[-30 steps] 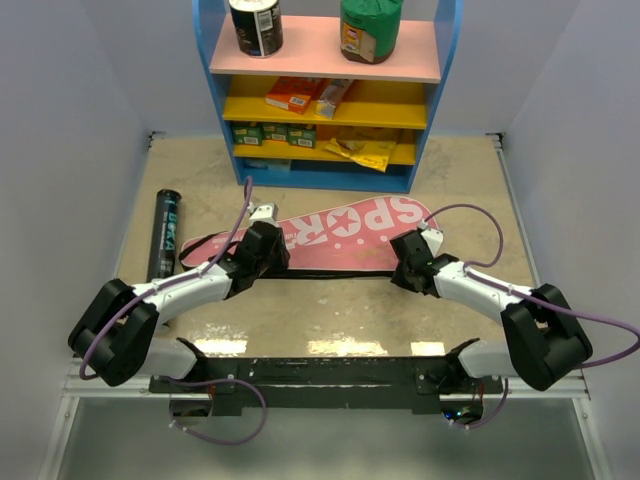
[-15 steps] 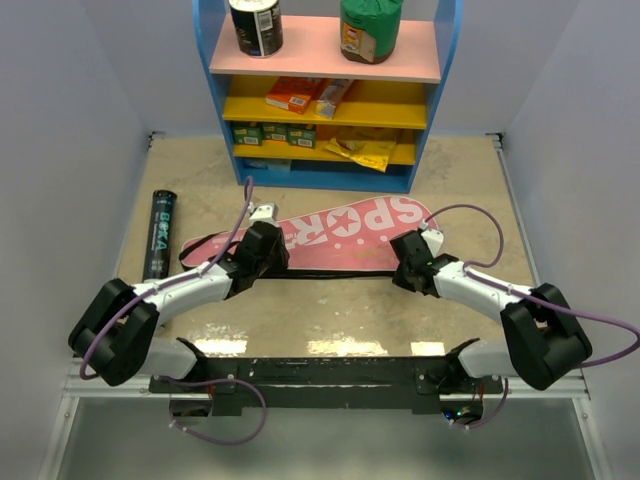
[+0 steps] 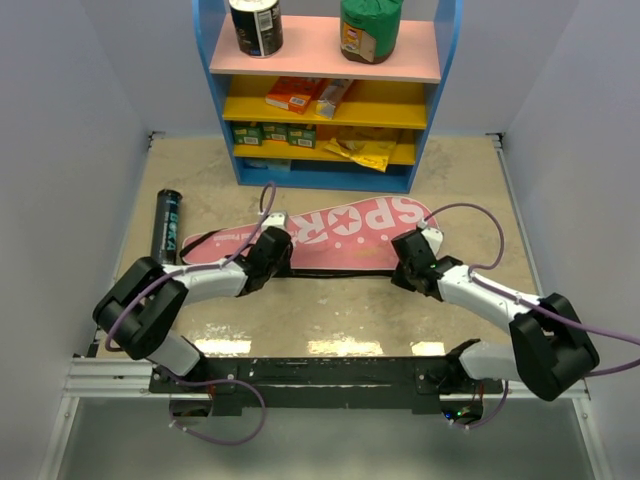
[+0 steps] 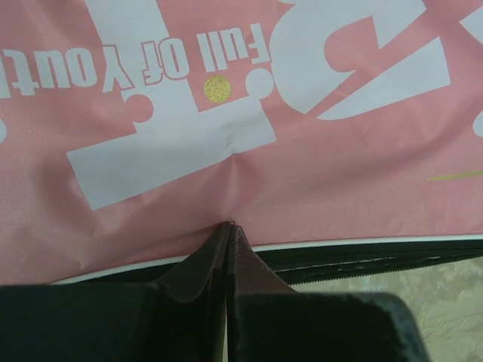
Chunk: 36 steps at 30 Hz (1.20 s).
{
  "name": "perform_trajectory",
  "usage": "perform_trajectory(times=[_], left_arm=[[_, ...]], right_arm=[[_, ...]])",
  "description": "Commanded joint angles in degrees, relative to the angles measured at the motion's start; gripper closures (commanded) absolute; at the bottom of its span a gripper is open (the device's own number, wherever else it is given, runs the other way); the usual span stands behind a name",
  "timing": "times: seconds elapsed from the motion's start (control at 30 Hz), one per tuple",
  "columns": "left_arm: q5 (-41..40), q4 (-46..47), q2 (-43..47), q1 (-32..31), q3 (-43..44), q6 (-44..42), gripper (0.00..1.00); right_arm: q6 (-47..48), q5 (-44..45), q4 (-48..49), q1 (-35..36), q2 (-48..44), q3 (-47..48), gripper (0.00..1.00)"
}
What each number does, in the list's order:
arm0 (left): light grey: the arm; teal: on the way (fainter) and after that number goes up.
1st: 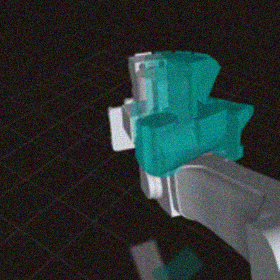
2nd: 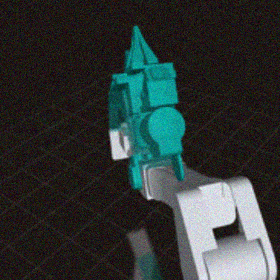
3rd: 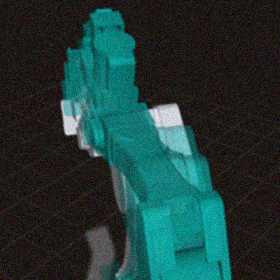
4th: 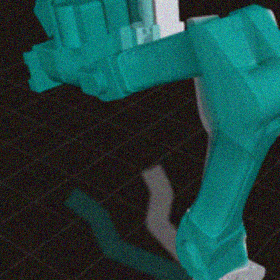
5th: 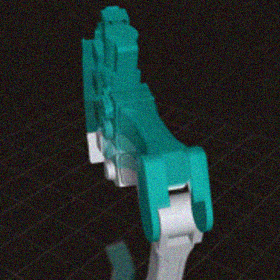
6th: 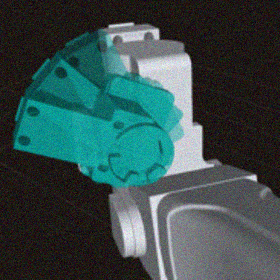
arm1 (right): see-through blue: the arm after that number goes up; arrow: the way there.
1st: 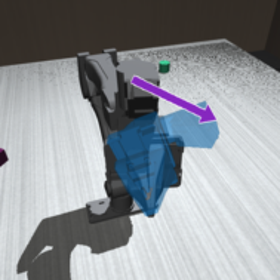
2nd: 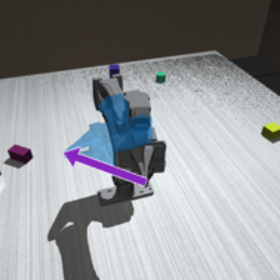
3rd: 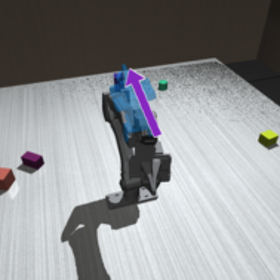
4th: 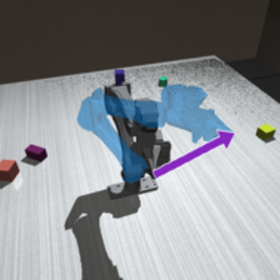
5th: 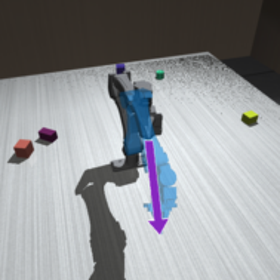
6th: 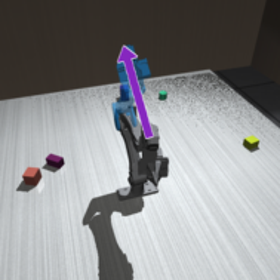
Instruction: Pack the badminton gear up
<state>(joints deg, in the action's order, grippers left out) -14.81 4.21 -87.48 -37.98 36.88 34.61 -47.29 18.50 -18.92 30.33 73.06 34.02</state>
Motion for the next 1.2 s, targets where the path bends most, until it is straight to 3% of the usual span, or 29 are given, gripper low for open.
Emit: perform_trajectory(times=[0.0,0.3,0.6,0.83,1.03,1.17], left_arm=[[0.8,2.6,-4.8,-0.4,-0.1,-0.5,0.97],[1.7,4.2,-7.2,-2.2,-0.4,0.2,1.00],[2.7,4.7,-8.2,-3.3,0.1,0.2,1.00],[4.8,6.2,-7.8,-3.5,0.0,0.2,1.00],[6.2,3.6,-1.0,-4.3,1.2,0.3,1.00],[3.9,-1.0,7.7,-4.2,2.8,-0.2,0.84]], right_arm=[[0.9,-1.9,1.2,1.8,-1.0,1.5,1.00],[-2.2,-5.5,9.3,10.7,10.5,5.8,1.00],[-4.3,-8.6,15.8,18.5,24.2,16.0,1.00],[-4.7,-13.7,20.8,19.9,28.3,19.1,1.00],[-4.6,-11.7,19.2,20.2,27.3,18.4,1.00],[-4.7,-8.8,17.5,20.2,24.3,15.6,1.00]])
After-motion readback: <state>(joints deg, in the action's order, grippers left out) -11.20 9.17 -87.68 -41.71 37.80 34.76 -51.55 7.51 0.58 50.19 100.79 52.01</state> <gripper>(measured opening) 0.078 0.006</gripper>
